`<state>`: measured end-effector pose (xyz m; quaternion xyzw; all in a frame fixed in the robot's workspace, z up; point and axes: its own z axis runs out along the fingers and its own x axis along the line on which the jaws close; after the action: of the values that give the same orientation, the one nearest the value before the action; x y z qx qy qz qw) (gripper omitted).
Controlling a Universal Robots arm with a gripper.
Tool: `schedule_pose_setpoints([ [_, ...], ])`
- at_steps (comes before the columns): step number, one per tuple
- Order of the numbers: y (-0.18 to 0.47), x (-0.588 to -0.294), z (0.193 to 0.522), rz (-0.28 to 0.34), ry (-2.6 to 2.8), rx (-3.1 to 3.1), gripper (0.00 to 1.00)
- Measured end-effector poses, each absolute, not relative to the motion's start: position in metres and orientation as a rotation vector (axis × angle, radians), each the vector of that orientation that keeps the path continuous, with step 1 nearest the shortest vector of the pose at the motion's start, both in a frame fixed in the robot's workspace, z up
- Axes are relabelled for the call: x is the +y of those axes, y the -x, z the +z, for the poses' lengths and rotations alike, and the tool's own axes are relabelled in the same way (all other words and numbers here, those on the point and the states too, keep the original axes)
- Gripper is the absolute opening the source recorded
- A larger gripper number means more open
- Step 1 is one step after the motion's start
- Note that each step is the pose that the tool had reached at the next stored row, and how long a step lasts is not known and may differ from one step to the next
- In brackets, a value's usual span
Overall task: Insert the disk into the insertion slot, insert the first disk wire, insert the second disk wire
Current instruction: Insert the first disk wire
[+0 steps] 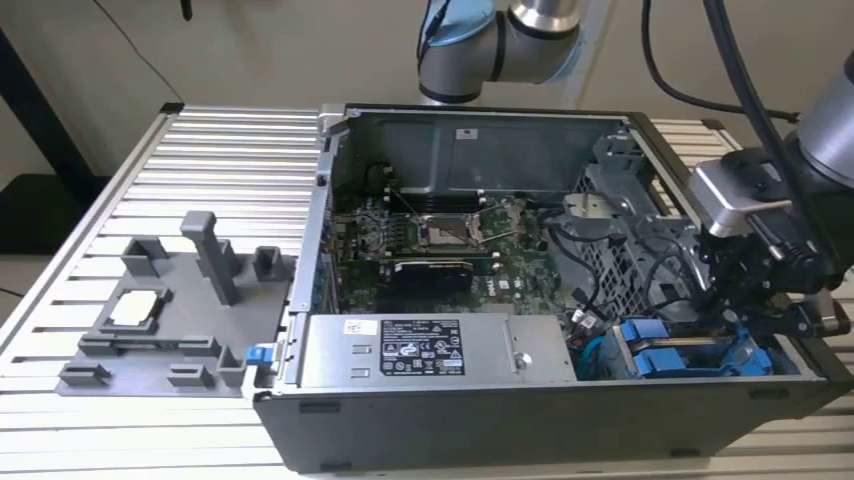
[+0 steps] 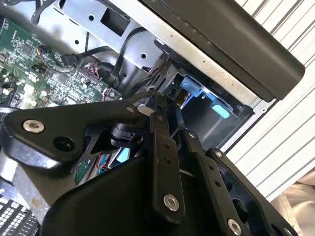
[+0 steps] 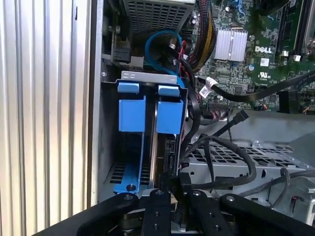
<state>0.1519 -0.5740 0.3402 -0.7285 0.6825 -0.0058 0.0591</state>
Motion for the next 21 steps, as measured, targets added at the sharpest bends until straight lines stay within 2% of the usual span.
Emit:
schedule_pose_setpoints([
  [21, -0.1525, -0.5741, 0.3318, -0.019, 2.128, 2.144, 0.19],
])
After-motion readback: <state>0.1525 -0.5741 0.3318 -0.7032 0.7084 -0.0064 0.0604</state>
